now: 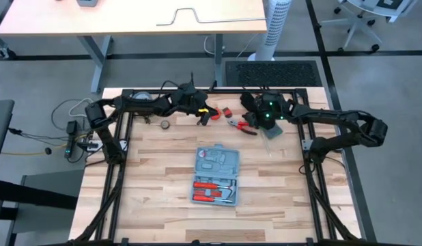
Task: Prefit tool cases
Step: Put the orange pliers into the gray toolbox
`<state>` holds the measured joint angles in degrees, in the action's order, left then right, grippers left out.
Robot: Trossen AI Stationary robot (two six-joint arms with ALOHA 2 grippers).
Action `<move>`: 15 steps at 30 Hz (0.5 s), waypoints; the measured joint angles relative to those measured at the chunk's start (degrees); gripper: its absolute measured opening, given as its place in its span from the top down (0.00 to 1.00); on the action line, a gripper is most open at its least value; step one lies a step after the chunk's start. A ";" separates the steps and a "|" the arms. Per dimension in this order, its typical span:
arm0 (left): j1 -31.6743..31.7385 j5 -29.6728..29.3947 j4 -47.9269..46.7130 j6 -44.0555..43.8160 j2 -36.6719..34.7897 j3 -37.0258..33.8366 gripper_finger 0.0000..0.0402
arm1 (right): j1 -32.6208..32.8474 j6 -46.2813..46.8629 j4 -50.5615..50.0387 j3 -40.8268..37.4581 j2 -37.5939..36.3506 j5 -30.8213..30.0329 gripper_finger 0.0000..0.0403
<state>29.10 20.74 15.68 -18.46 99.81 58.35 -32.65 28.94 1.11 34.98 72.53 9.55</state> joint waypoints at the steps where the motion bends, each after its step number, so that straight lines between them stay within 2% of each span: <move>1: 0.22 1.23 -1.16 1.12 0.53 0.91 0.84 | 0.34 1.00 -0.27 0.00 0.01 0.00 0.65; 8: 3.71 7.63 -6.04 9.49 0.27 3.59 0.84 | 4.79 9.91 -0.48 0.00 0.02 -0.64 0.65; 11: 5.95 10.61 -5.71 10.46 0.20 3.93 0.84 | 6.23 12.76 -0.48 0.00 0.02 -2.51 0.65; 15: 8.65 10.76 -6.29 9.28 0.26 3.91 0.84 | 8.06 15.61 -0.13 -0.02 0.02 -6.65 0.65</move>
<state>37.75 31.51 9.39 -9.17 100.07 62.26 -24.59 44.55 0.98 34.96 72.55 2.90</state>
